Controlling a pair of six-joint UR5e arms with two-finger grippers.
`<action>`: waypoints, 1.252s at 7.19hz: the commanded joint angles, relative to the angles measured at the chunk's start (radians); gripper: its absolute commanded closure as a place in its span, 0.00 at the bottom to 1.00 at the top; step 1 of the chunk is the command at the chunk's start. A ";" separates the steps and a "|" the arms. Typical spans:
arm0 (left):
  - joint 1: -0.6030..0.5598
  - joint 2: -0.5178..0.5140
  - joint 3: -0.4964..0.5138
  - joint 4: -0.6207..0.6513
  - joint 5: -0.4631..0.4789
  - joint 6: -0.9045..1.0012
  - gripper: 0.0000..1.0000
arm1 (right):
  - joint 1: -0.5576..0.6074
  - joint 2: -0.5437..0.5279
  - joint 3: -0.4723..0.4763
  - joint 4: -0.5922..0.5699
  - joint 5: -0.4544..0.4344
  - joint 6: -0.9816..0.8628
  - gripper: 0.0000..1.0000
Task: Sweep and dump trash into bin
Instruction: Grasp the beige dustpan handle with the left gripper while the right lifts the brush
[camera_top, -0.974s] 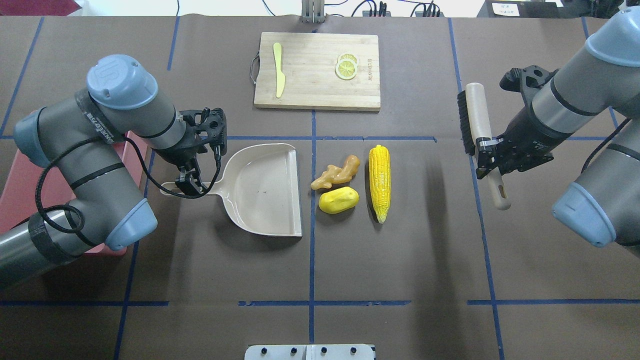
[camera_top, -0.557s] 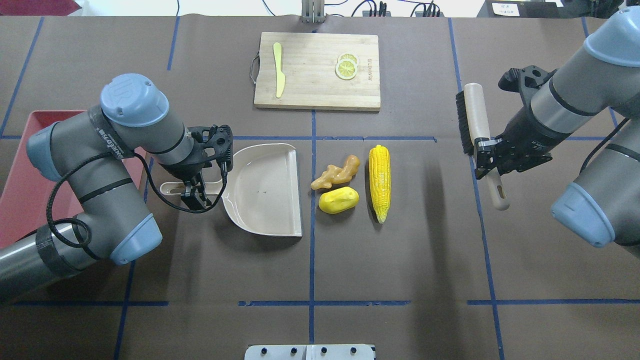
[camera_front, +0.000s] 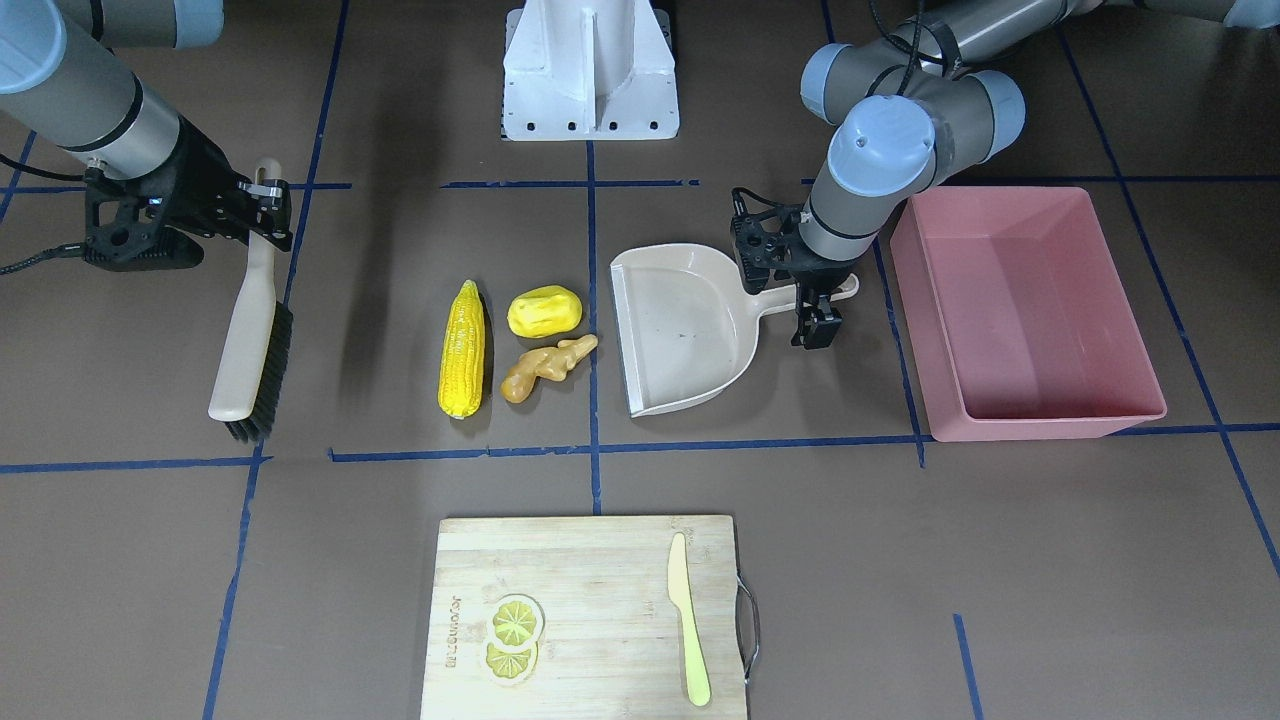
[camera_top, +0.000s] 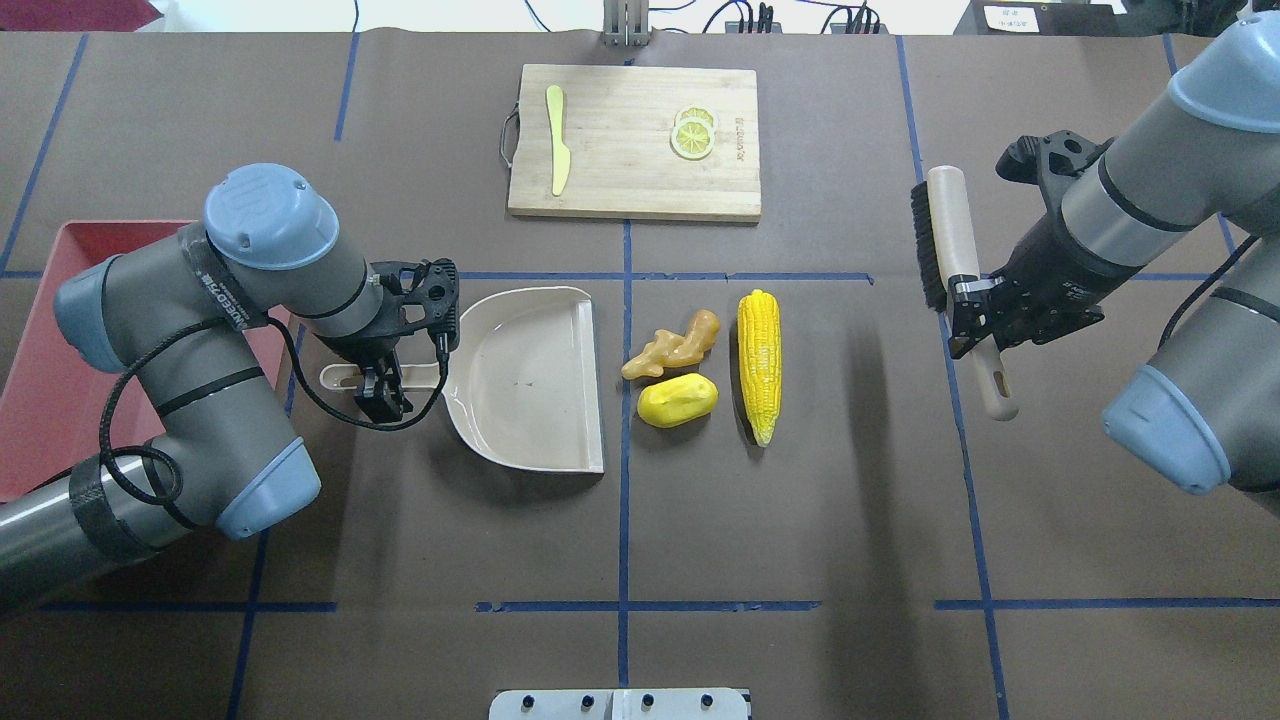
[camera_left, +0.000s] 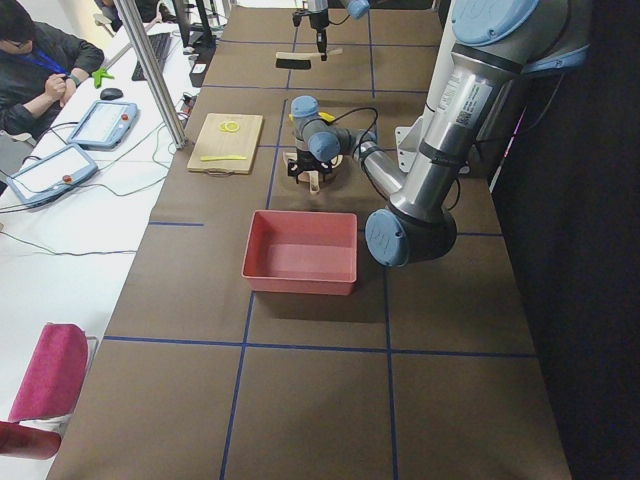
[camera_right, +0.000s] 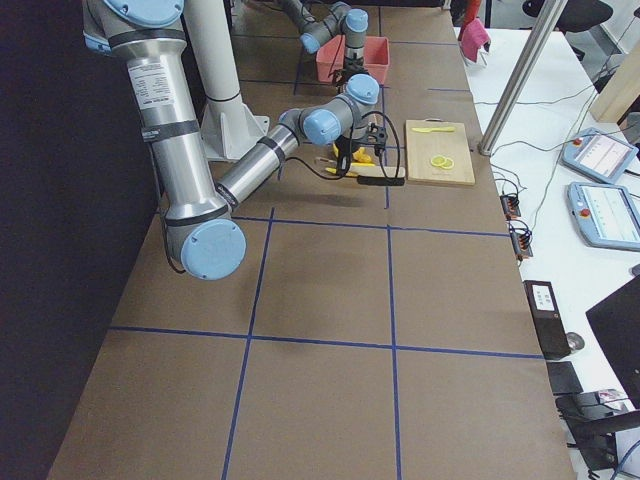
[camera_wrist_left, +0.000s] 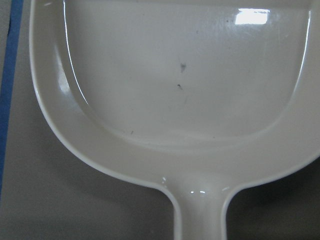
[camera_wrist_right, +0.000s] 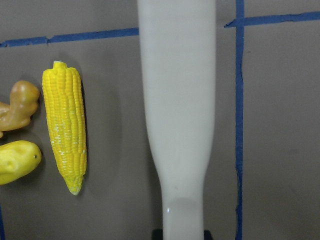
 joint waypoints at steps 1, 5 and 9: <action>-0.001 0.013 -0.001 -0.001 0.008 0.001 0.02 | -0.002 0.000 0.000 0.002 0.002 0.000 1.00; 0.000 0.026 -0.014 0.036 0.041 -0.010 0.94 | 0.000 0.000 0.003 0.002 0.005 0.000 1.00; -0.004 0.021 -0.060 0.083 0.044 -0.010 1.00 | -0.015 -0.006 0.002 -0.005 0.005 0.011 1.00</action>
